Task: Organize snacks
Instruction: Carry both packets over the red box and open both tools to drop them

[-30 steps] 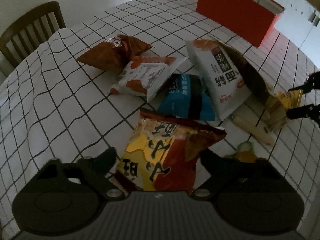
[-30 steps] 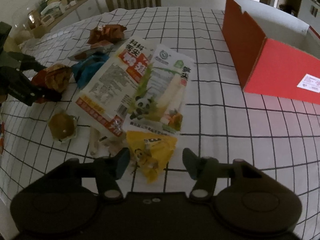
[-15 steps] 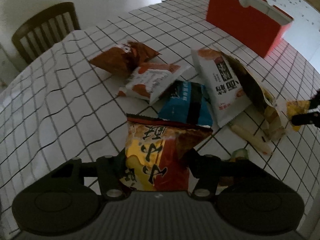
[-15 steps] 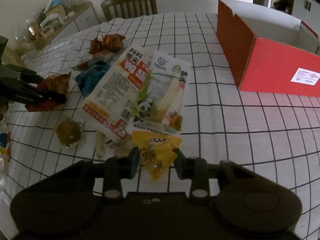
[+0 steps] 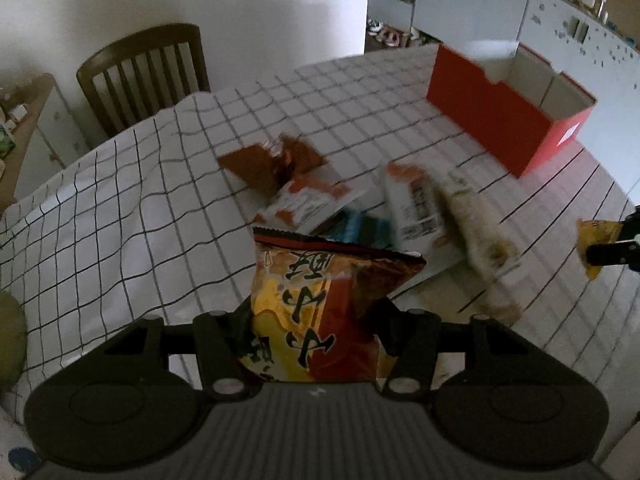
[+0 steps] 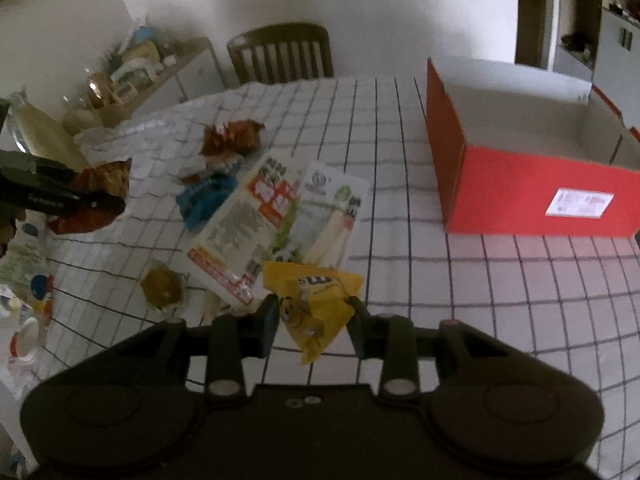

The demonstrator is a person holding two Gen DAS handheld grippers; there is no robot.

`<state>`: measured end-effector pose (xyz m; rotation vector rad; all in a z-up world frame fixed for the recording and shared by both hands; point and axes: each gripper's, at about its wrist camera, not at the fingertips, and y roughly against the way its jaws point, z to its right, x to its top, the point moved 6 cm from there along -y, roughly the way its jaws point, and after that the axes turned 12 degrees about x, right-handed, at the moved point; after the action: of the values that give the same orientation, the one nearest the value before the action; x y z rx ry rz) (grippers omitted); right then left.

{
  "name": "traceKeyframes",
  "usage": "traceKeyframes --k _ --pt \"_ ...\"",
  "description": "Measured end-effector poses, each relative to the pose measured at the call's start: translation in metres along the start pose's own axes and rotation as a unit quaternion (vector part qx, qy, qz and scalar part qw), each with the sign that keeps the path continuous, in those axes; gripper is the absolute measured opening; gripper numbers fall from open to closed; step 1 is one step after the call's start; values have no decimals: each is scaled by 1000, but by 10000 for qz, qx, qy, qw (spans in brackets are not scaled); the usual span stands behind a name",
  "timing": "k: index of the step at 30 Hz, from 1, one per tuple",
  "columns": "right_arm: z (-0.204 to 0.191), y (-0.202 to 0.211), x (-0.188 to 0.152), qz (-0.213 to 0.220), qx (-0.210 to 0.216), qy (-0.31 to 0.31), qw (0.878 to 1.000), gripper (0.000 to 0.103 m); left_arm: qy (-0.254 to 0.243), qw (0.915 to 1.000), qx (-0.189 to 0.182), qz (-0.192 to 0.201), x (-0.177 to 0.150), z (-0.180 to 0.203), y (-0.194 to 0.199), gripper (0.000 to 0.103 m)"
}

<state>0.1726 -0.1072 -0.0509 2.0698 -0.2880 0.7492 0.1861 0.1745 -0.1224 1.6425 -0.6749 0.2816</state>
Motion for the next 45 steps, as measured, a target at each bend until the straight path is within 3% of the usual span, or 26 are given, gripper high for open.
traceKeyframes --k 12,21,34,45 --pt "39 56 27 271 425 412 9979 34 193 9993 -76 313 47 99 55 58" --pt "91 92 64 677 171 727 9949 34 126 9983 -330 461 107 189 61 58" --pt "177 106 109 1097 -511 750 9898 34 194 9978 -356 528 207 291 17 59" --pt "239 90 110 918 -943 507 9900 35 153 9996 -208 151 242 336 -48 59"
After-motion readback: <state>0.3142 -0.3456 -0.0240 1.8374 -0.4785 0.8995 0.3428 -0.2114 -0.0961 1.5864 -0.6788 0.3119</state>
